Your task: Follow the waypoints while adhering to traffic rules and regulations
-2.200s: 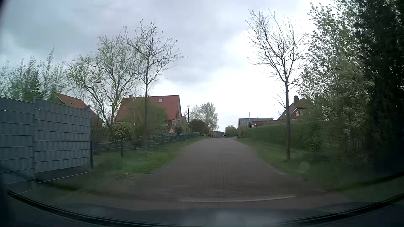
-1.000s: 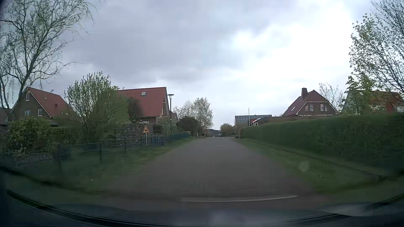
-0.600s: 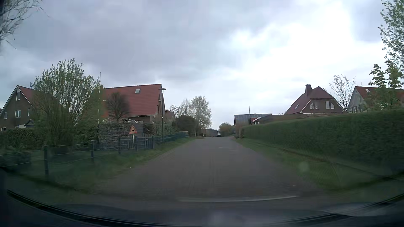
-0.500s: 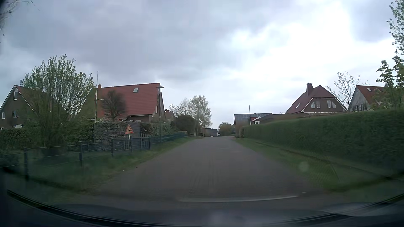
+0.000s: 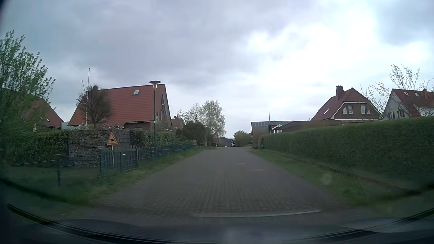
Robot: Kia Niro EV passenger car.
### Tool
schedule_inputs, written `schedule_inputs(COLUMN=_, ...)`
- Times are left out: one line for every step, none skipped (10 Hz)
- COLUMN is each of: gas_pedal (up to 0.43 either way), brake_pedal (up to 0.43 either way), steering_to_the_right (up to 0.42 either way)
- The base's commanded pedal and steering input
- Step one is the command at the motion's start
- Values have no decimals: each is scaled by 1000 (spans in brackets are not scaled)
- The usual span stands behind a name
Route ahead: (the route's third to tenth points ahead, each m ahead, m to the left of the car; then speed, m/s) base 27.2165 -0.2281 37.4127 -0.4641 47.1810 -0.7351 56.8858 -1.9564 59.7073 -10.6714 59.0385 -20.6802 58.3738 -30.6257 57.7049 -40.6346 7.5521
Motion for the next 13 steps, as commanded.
schedule_inputs(gas_pedal=169, brake_pedal=0, steering_to_the_right=6)
schedule_inputs(gas_pedal=169, brake_pedal=0, steering_to_the_right=6)
schedule_inputs(gas_pedal=169, brake_pedal=0, steering_to_the_right=5)
schedule_inputs(gas_pedal=169, brake_pedal=0, steering_to_the_right=5)
schedule_inputs(gas_pedal=169, brake_pedal=0, steering_to_the_right=6)
schedule_inputs(gas_pedal=169, brake_pedal=6, steering_to_the_right=6)
schedule_inputs(gas_pedal=169, brake_pedal=0, steering_to_the_right=6)
schedule_inputs(gas_pedal=169, brake_pedal=0, steering_to_the_right=6)
schedule_inputs(gas_pedal=169, brake_pedal=0, steering_to_the_right=6)
schedule_inputs(gas_pedal=169, brake_pedal=0, steering_to_the_right=6)
schedule_inputs(gas_pedal=169, brake_pedal=0, steering_to_the_right=5)
schedule_inputs(gas_pedal=157, brake_pedal=0, steering_to_the_right=5)
schedule_inputs(gas_pedal=157, brake_pedal=0, steering_to_the_right=5)
